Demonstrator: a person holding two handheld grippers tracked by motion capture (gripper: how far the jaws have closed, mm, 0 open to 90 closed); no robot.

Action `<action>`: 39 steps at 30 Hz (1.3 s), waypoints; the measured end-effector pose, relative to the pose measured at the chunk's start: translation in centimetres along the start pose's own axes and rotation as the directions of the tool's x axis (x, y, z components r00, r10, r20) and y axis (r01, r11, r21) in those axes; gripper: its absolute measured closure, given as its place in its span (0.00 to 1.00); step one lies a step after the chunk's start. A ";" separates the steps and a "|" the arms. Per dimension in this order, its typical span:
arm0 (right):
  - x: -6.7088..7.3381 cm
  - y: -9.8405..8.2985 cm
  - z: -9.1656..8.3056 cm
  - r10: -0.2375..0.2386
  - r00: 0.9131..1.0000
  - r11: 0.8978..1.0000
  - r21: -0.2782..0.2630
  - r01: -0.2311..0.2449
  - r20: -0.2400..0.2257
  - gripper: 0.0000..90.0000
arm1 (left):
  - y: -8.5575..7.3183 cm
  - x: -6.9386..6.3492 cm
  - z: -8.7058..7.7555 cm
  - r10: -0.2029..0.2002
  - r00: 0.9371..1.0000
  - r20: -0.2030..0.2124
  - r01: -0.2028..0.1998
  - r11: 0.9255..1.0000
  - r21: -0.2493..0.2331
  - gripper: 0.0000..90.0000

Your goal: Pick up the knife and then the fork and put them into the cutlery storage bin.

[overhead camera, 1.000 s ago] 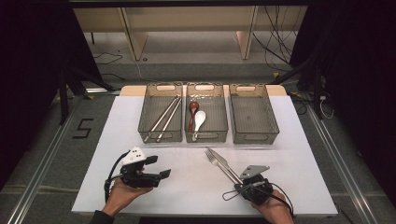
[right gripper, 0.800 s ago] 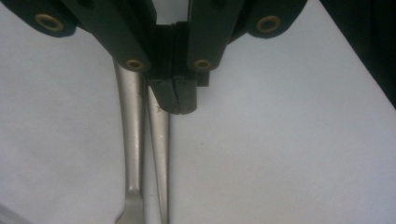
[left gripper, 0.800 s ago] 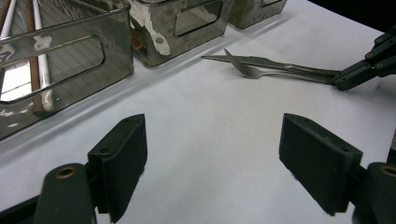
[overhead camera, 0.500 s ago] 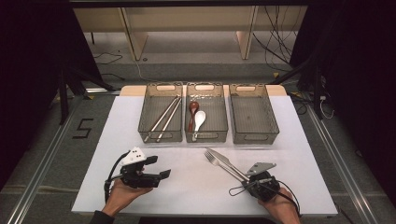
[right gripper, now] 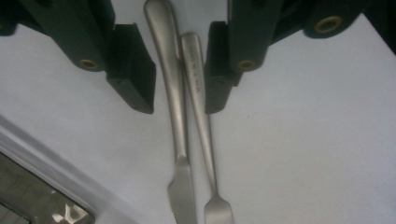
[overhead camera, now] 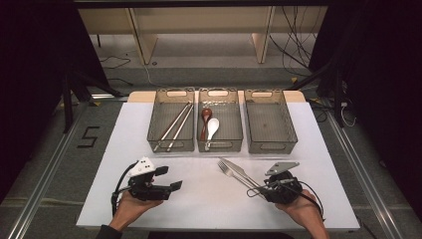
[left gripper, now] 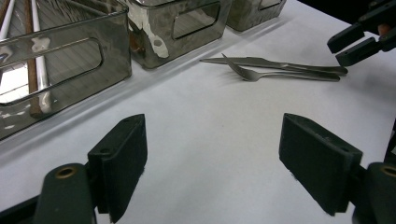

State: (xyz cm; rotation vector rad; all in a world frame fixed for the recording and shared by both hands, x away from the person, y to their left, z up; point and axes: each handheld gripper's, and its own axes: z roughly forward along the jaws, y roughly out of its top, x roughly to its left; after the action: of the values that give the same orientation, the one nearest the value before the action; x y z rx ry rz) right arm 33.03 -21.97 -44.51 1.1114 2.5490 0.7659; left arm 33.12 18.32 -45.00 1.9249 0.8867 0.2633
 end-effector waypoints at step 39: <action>-1.1 4.5 4.5 -0.064 0.998 0.964 0.259 0.066 -0.014 0.67 | 0.0 0.0 -0.2 0.004 1.000 0.004 -0.004 1.000 -0.021 0.25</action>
State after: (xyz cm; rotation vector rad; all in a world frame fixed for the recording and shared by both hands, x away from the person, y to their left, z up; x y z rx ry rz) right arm 38.39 -18.59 -45.68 1.0922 2.7332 0.4278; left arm 33.03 18.46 -44.87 1.9078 0.8743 0.2703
